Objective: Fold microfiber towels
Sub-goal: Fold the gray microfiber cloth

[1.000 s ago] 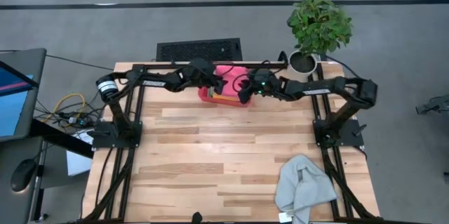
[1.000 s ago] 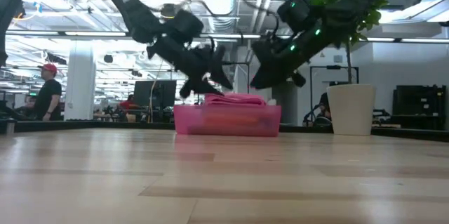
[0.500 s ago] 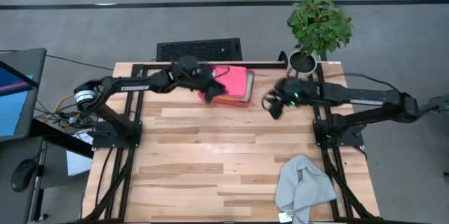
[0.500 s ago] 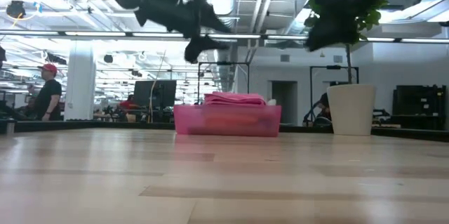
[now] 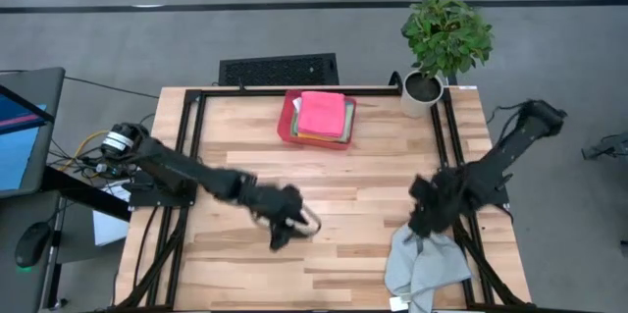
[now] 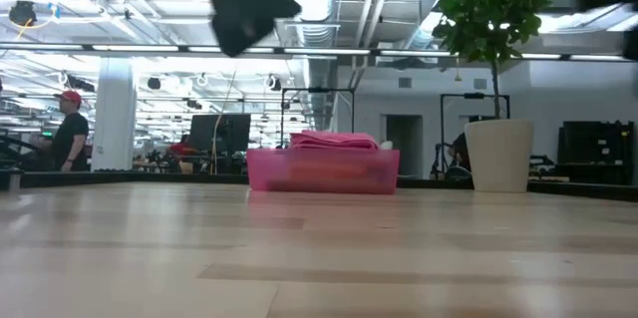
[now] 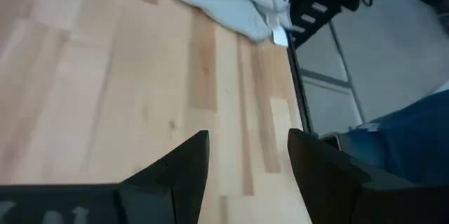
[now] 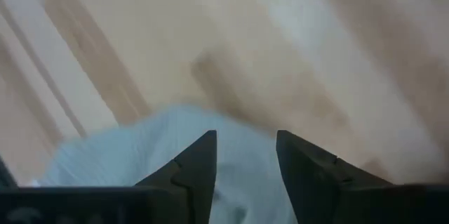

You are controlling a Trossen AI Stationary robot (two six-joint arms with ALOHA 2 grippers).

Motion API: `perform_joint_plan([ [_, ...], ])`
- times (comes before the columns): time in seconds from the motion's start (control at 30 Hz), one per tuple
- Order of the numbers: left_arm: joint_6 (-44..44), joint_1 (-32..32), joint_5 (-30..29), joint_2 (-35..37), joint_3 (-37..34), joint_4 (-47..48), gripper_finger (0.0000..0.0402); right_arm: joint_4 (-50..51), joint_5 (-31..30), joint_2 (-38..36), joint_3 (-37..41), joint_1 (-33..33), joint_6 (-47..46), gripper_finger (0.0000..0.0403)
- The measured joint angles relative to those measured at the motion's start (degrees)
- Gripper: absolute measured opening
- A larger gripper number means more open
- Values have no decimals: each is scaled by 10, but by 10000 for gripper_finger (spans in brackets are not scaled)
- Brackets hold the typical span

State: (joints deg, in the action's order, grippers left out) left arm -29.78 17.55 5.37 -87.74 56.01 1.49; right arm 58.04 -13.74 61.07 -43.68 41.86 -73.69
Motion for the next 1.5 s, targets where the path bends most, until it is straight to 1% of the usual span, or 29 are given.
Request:
perform_joint_plan([
  [0.13, -24, 90, -110, -13, 1, -39, 189, -19, 3, 87, 1, 102, -103, 175],
  [0.2, -39, 119, -144, -25, 0, -55, 196, -36, 20, 131, 0, 135, -145, 182],
  [0.23, -43, 129, -149, -34, 0, -79, 202, -39, 38, 150, 0, 146, -163, 188],
  [0.3, -45, 141, -152, -47, 0, -105, 214, -32, 78, 187, -2, 157, -192, 203],
  [0.37, -46, 148, -152, -67, 0, -143, 228, -25, 102, 222, -2, 163, -207, 218],
  [0.5, -54, 153, -154, -101, 0, -185, 253, -34, 110, 268, -2, 154, -211, 240],
  [0.6, -85, 153, -189, -119, 0, -188, 262, -61, 109, 290, -3, 128, -195, 236],
  [0.67, -95, 152, -208, -127, 0, -184, 262, -92, 89, 299, -6, 106, -170, 215],
  [0.73, -88, 151, -222, -128, 0, -184, 263, -123, 52, 312, -21, 76, -126, 177],
  [0.83, -86, 151, -255, -127, 0, -186, 263, -121, -14, 327, -49, 31, -45, 94],
  [0.9, -88, 151, -273, -127, 0, -193, 263, -127, -60, 330, -81, 3, 25, 34],
  [0.93, -90, 151, -279, -127, 0, -197, 263, -125, -85, 330, -98, -7, 61, 21],
  [1.03, -83, 149, -293, -127, 0, -202, 263, -112, -153, 322, -151, -36, 139, 26],
  [1.1, -66, 149, -301, -127, 0, -234, 263, -110, -191, 308, -190, -48, 188, 27],
  [1.17, -43, 146, -307, -127, 0, -270, 263, -109, -221, 297, -228, -55, 238, 20],
  [1.27, -17, 138, -307, -127, 0, -294, 263, -107, -256, 286, -277, -56, 302, 12],
  [1.33, -8, 130, -311, -127, 0, -296, 263, -108, -271, 280, -305, -52, 335, 13],
  [1.4, -6, 120, -316, -127, 0, -292, 263, -108, -270, 280, -325, -47, 363, 21],
  [1.5, 0, 106, -315, -127, 0, -286, 263, -106, -269, 280, -334, -29, 374, 25],
])
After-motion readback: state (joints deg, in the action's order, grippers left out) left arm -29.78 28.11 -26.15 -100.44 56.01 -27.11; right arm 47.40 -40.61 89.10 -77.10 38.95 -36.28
